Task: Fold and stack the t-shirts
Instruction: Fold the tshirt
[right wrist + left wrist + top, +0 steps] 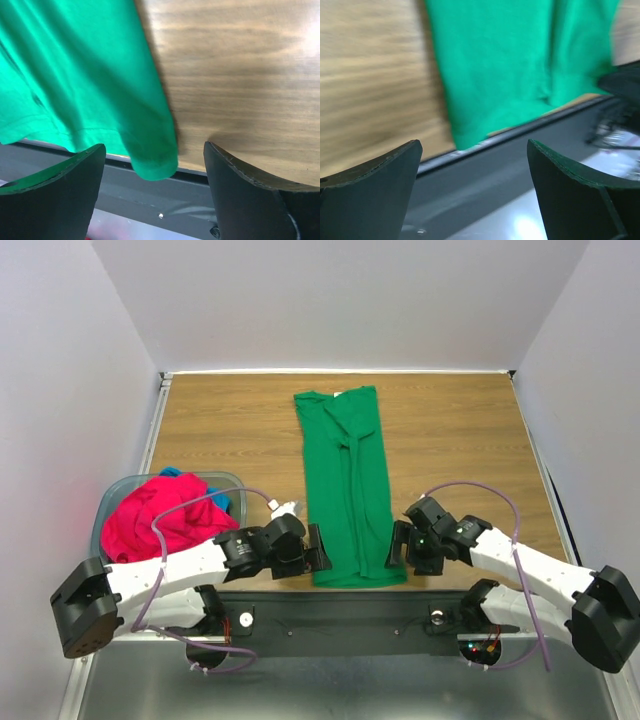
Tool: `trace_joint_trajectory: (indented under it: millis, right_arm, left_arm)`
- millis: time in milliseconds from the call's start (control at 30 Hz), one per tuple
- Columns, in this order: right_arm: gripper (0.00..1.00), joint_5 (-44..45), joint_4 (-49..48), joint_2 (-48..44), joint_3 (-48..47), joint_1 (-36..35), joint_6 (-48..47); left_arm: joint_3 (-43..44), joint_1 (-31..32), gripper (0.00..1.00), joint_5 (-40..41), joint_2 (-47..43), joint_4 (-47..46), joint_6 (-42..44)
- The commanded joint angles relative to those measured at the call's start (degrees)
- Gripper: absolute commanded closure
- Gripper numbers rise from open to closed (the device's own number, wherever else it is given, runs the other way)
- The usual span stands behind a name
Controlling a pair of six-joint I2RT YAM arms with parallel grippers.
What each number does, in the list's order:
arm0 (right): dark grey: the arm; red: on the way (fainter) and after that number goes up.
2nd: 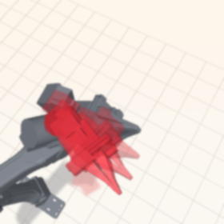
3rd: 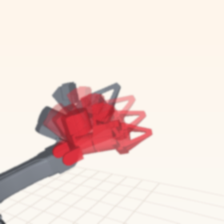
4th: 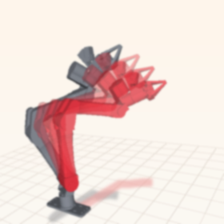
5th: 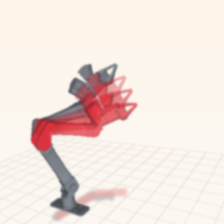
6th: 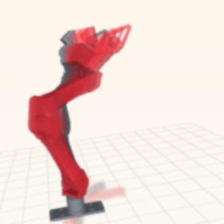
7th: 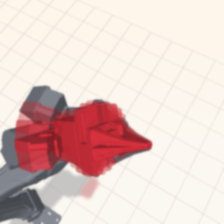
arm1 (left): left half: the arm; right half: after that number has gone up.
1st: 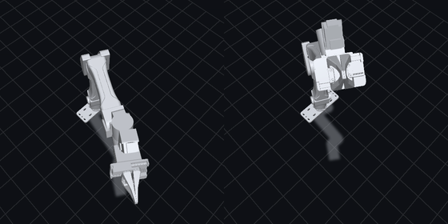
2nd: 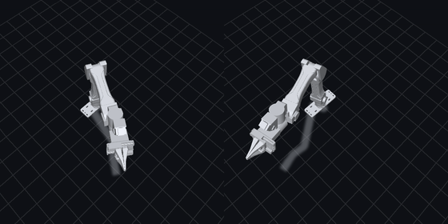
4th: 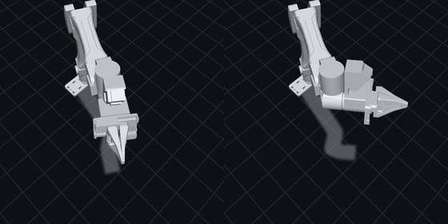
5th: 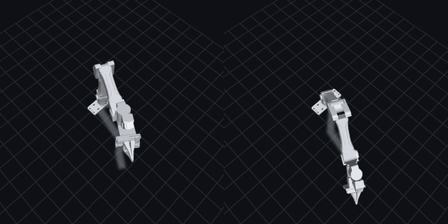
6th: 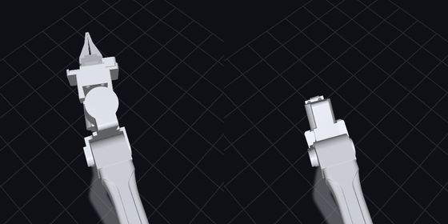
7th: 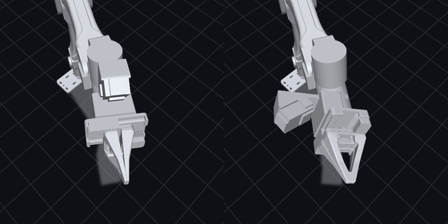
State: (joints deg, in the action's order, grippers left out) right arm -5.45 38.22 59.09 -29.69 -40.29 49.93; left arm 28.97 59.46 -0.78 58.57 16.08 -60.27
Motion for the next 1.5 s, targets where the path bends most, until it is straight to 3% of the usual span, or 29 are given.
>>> trace_joint_trajectory:
  millis: [0,367,467,500,567,600,733,933,1100,1267,1467]
  right_arm:
    - [0.17,-1.23,0.10,-2.31,2.00,0.39,2.27]
    - [0.37,-4.29,-2.70,-1.79,4.73,0.39,3.86]
    - [0.45,-5.00,-3.50,-1.43,5.26,0.39,4.38]
    - [0.48,-5.01,-3.59,-1.43,5.35,0.30,4.56]
    - [0.56,-6.05,-3.59,-1.70,5.35,0.39,4.73]
    - [0.69,-6.15,-3.67,-1.87,5.09,0.30,4.74]
    - [1.00,-7.90,-3.68,-3.71,3.16,0.39,3.24]
    - [1.00,-4.13,-3.59,-4.60,-1.58,0.39,2.28]
    - [1.00,4.56,-3.68,-1.97,-8.79,0.39,1.31]
    - [1.00,13.52,-3.76,5.05,-17.58,0.91,-1.76]
    - [1.00,19.52,-6.04,12.01,-27.25,3.37,-4.93]
  left_arm:
    - [-2.42,1.53,0.06,-0.53,-0.30,-2.97,-7.49]
    - [-3.13,1.97,0.40,-1.07,10.50,-7.55,-6.53]
    - [-2.69,1.97,0.65,-1.59,12.62,-7.55,-6.09]
    - [-2.61,1.97,0.81,-2.12,12.71,-7.64,-6.00]
    - [-2.69,2.15,0.97,-2.12,12.19,-7.55,-6.00]
    - [-2.69,2.06,1.00,-1.69,11.66,-7.55,-6.00]
    - [-2.17,2.15,1.00,-1.86,8.15,-6.76,-5.47]
    - [1.34,1.97,1.00,0.33,5.86,-5.62,-4.16]
    - [7.59,-0.04,1.00,2.97,8.84,-3.69,-0.03]
    - [13.12,-8.28,1.00,2.01,12.09,-5.09,5.59]
    - [19.19,-13.40,1.00,3.15,14.47,-8.07,10.17]
